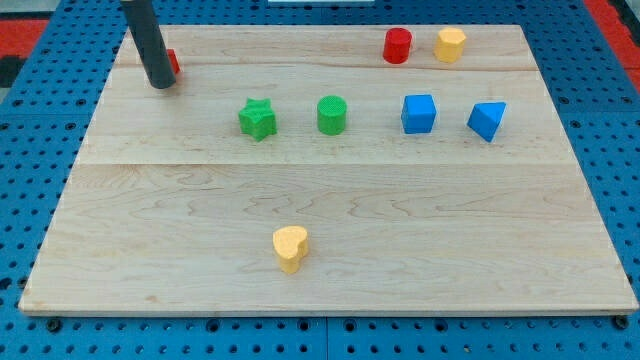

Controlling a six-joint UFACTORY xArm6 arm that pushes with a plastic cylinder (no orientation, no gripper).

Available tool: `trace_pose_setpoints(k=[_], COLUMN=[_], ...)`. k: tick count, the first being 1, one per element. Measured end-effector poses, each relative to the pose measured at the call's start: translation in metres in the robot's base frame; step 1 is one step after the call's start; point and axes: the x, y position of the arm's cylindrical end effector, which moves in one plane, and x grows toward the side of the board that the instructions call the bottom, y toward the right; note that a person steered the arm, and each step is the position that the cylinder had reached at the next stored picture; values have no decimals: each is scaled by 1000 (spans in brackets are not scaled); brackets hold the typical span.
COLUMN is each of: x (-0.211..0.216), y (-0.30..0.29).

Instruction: Place the red star above the green circle

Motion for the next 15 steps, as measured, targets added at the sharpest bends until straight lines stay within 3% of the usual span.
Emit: trace_pose_setpoints(k=[1,2,3,4,5,7,8,9,10,11,15], x=[17,-14,-36,-19,-11,-73,-91,-94,-84,-89,-64], y=[-47,-82,-38,29,31,103,83,121,128,99,139])
